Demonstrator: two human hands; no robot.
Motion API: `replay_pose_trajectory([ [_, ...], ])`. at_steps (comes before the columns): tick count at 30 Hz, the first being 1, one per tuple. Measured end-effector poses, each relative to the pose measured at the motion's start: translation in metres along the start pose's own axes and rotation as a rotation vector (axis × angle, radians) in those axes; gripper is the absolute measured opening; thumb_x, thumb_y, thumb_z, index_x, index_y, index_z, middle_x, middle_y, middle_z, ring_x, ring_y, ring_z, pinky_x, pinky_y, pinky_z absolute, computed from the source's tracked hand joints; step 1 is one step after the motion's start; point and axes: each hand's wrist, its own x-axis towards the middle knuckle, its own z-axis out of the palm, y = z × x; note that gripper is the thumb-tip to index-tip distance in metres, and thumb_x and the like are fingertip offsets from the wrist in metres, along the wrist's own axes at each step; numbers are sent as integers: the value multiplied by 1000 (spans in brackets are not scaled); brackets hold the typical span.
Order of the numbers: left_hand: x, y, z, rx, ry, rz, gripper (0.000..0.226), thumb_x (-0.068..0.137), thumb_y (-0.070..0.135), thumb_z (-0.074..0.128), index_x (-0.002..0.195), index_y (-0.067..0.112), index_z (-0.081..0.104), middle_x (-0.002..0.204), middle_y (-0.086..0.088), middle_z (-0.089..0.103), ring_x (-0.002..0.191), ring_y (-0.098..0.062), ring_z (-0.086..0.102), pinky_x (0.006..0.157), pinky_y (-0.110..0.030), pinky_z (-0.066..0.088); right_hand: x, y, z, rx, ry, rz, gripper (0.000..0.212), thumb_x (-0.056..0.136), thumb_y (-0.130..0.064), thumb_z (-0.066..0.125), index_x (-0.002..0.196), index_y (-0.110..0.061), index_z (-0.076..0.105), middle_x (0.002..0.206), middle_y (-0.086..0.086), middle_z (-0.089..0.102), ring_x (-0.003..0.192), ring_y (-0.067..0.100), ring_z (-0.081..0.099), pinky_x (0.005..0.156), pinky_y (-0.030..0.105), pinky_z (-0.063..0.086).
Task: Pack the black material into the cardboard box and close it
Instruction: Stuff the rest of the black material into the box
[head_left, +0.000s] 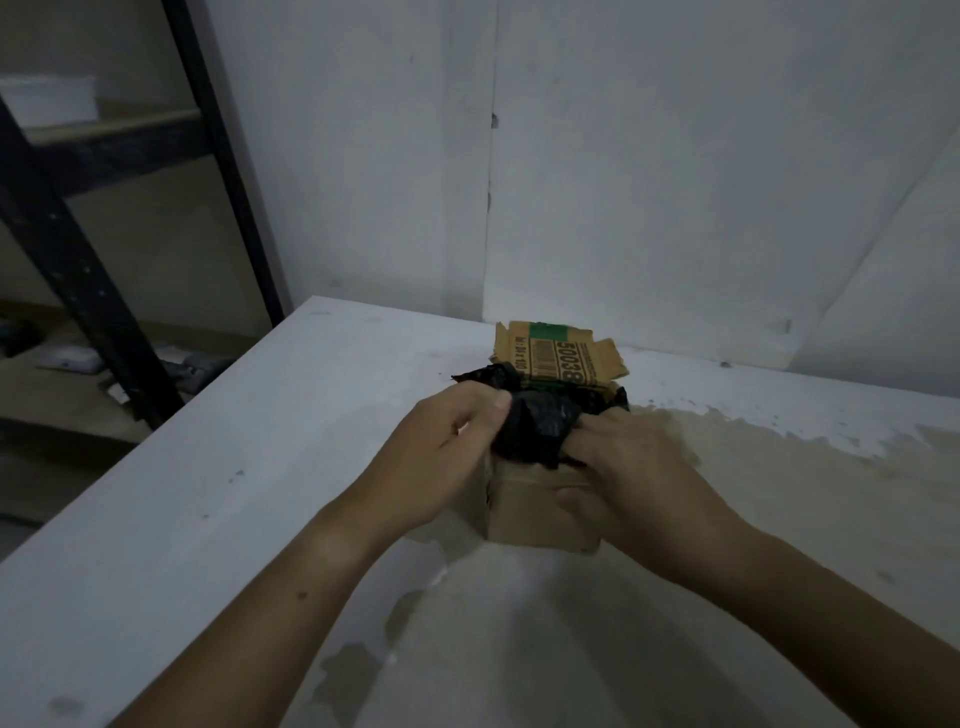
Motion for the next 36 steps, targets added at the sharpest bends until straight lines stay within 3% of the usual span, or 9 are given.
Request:
replay_pose_trajectory([
  [6,12,4,-1,78,-24,-67,9,80,12,74,83,21,72,103,10,62,90,2,59,73,-10,44,-9,-1,-6,264,114,66,59,79,-34,78,129,-39,47,118,-22,54,103,-9,48,84,5,39],
  [12,34,7,-1,168,22,-330,36,74,23,79,92,19,47,89,1,63,75,-12,55,61,-28,42,13,-14,-8,255,127,83,18,97,-31,55,108,-29,68,100,-15,66,88,0,56,73,20,47],
  [16,32,9,-2,167,21,-363,45,75,38,79,98,14,48,97,-2,62,75,-11,56,59,-26,40,30,-15,-5,241,19,155,14,95,-34,55,90,-29,67,84,-13,60,76,4,55,67,33,51],
  [19,23,6,-2,-3,-9,-405,40,86,40,73,111,18,51,108,6,62,94,-13,65,78,-31,52,36,-18,-2,148,-27,174,17,95,-37,53,85,-28,64,83,-10,57,74,7,53,61,31,47],
  [24,14,4,-10,-334,184,-350,32,91,14,70,117,21,52,119,8,58,96,-8,66,80,-29,59,46,-33,-1,38,-36,108,26,98,-39,46,77,-26,53,85,-5,53,77,16,52,64,34,36],
  [27,9,-3,-11,-321,170,-280,44,83,2,75,113,26,53,123,10,57,104,-10,67,88,-36,59,35,-28,-8,161,-7,69,13,90,-41,57,92,-30,64,90,-13,61,81,5,55,68,28,46],
  [29,8,-4,-7,-366,158,-282,44,83,2,76,112,27,54,123,12,58,104,-9,69,89,-37,59,19,-21,-9,198,-6,78,29,84,-36,68,111,-36,61,103,-19,64,91,-1,56,75,18,48],
  [32,10,-7,-2,-380,150,-312,42,86,9,75,118,24,54,117,16,60,97,-7,71,86,-30,58,4,-14,-1,119,-4,25,48,80,-35,76,125,-33,60,117,-14,61,102,7,55,84,25,48],
  [36,11,-9,1,-492,131,-455,38,90,19,72,124,20,55,125,7,58,99,-15,68,68,-25,57,7,-14,14,-96,-60,-6,64,67,-35,83,126,-30,60,116,-3,51,97,20,50,72,35,46],
])
